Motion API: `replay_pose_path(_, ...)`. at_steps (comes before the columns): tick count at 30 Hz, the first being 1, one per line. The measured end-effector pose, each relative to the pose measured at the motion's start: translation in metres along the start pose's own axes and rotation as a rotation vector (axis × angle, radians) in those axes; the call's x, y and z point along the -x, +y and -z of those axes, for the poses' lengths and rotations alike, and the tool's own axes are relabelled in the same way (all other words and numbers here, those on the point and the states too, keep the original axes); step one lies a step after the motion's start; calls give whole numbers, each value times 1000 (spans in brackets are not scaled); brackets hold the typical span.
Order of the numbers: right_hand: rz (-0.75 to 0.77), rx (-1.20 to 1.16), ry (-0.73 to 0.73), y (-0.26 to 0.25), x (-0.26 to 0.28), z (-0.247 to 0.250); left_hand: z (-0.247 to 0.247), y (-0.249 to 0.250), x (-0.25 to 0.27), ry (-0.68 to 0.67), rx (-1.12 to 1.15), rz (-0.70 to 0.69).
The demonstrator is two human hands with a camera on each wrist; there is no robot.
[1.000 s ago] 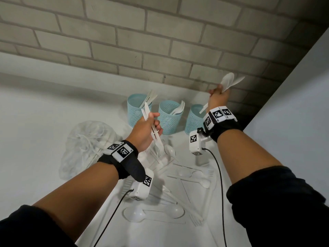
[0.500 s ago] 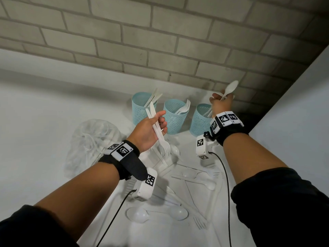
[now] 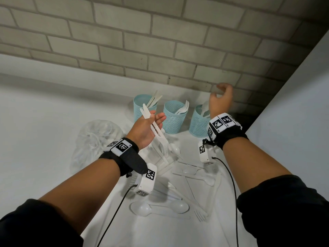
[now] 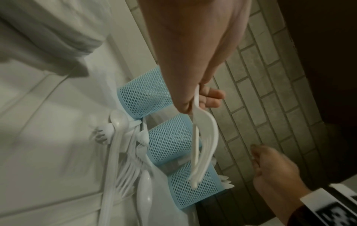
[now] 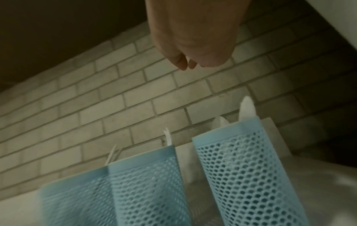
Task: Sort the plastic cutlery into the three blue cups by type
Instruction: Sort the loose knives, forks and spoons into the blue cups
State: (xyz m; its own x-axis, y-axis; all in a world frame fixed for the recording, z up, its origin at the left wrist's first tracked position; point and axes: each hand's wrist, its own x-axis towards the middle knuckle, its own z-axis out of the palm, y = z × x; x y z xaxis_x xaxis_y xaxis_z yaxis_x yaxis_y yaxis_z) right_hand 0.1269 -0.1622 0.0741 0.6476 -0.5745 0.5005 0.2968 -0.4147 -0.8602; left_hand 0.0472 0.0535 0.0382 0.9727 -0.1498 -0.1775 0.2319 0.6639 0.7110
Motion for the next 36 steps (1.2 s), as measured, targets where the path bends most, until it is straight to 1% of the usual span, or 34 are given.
replay_pose_path(1, 68, -2, -31, -7, 8, -1, 0, 0, 0, 0, 0, -7)
replay_pose_path(2, 100, -16, -99, -12, 16, -2, 1, 0, 1, -2, 3, -14)
replay_pose_path(3, 92, -31, -227, -18, 24, -3, 1, 0, 1, -5, 5, -20)
replay_pose_path(4, 41, -30, -409, -24, 33, -4, 1, 1, 2, -8, 8, -28)
replay_pose_path(5, -35, -7, -646, -29, 42, -4, 2, 1, 2, -10, 10, -35)
replay_pose_path(7, -206, 239, -1143, -41, 62, -2, 4, 2, 3, -12, 13, -51)
replay_pose_path(8, -285, 370, -1338, -44, 71, -1, 5, 2, 3, -13, 14, -56)
replay_pose_path(9, -374, 420, -1482, -44, 79, -1, 6, 2, 2, -11, 18, -61)
replay_pose_path(10, -458, 392, -1571, -43, 86, -1, 7, 1, 2, -8, 24, -66)
replay_pose_path(11, -524, 309, -1603, -40, 92, -1, 8, 0, 2, -4, 27, -68)
replay_pose_path(13, -626, 118, -1569, -34, 100, -1, 9, -1, 3, 0, 25, -66)
replay_pose_path(15, -671, 34, -1514, -32, 104, 0, 9, -2, 5, -2, 8, -61)
replay_pose_path(19, -668, 46, -1410, -25, 107, 0, 7, -2, 9, -13, -51, -54)
replay_pose_path(22, -680, 84, -1412, -19, 107, 0, 11, 1, 11, -11, -70, -53)
replay_pose_path(25, -598, 151, -1383, -25, 107, -3, 16, 4, 13, -21, -81, -47)
replay_pose_path(28, -387, 209, -1339, -33, 106, -12, 18, 5, 15, -17, -116, -60)
replay_pose_path(30, -246, 211, -1235, -36, 102, -22, 21, 9, 14, 14, -124, -70)
replay_pose_path(31, -221, 175, -1152, -38, 98, -28, 23, 11, 13, 41, -118, -60)
replay_pose_path(34, -276, -26, -896, -46, 86, -48, 29, 18, 11, 120, -70, -20)
replay_pose_path(36, -290, -151, -754, -48, 78, -64, 34, 21, 10, 170, -86, -35)
